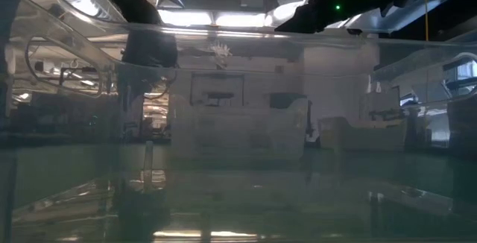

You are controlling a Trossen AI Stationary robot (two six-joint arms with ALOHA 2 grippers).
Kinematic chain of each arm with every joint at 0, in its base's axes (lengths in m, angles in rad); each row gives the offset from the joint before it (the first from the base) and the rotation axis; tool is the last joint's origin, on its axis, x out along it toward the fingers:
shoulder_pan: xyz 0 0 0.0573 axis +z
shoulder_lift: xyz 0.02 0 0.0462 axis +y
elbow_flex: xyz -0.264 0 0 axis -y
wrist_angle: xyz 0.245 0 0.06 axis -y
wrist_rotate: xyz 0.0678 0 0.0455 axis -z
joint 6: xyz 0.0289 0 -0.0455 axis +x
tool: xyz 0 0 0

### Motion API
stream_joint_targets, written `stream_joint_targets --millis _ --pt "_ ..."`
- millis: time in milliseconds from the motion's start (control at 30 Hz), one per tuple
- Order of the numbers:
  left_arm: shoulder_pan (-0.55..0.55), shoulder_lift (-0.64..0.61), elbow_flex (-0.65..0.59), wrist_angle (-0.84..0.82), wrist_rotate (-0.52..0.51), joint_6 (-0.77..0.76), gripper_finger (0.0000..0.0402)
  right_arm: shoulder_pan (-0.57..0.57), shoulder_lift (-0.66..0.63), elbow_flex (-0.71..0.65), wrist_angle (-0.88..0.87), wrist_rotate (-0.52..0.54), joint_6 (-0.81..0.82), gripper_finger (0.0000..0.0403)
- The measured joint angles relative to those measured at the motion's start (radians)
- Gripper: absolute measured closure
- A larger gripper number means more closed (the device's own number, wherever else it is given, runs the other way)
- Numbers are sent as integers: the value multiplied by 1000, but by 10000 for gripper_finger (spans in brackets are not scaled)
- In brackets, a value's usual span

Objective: Sort spices by type
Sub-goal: Put the top left brown seasoning bottle into the top right white bin

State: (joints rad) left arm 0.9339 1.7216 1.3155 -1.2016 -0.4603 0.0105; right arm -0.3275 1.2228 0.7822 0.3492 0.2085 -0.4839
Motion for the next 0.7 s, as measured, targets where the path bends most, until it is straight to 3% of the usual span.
stream_joint_targets --millis 700 --pt "-312 -34 -3 -69 69 -74 121 0 0 0 -1 -1 0 107"
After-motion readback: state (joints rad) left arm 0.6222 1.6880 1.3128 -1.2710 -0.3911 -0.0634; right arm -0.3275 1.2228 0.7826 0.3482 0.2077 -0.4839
